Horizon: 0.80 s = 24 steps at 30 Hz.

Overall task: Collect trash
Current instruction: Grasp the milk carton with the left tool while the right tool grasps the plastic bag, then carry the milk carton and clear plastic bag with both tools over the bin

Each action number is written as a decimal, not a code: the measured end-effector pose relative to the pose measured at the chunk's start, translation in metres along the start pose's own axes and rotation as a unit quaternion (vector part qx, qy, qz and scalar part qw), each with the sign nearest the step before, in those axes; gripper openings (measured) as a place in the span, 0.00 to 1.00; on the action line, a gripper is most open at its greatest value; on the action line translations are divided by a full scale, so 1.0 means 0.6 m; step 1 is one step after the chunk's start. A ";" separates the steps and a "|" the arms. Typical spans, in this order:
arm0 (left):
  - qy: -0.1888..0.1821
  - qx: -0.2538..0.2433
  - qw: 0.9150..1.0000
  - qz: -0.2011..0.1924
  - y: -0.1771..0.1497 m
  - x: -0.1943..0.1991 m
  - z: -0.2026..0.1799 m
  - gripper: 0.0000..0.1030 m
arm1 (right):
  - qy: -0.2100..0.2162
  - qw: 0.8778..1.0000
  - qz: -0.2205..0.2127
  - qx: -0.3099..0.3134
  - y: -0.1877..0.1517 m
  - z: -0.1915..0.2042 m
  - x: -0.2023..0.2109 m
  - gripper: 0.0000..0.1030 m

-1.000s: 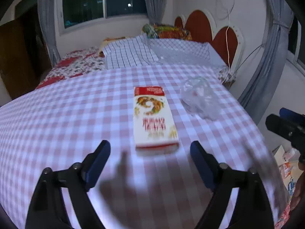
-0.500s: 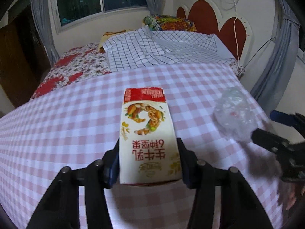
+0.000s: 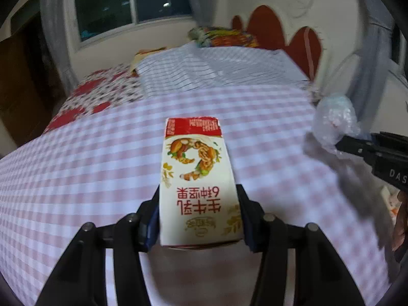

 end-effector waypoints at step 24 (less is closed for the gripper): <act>-0.162 -0.153 0.973 -0.061 -0.179 0.249 -0.510 0.51 | -0.120 0.980 -0.046 -0.154 -0.462 -0.358 0.444 0.21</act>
Point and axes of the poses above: each gripper's, at about its wrist camera, not at the fingertips, and x roughly against the way its jaws point, z to its left, y to its top, the point moved 5 cm from there along -x, roughly the way its jaws point, and after that the axes turned 5 degrees about z, right-handed, at the moved point
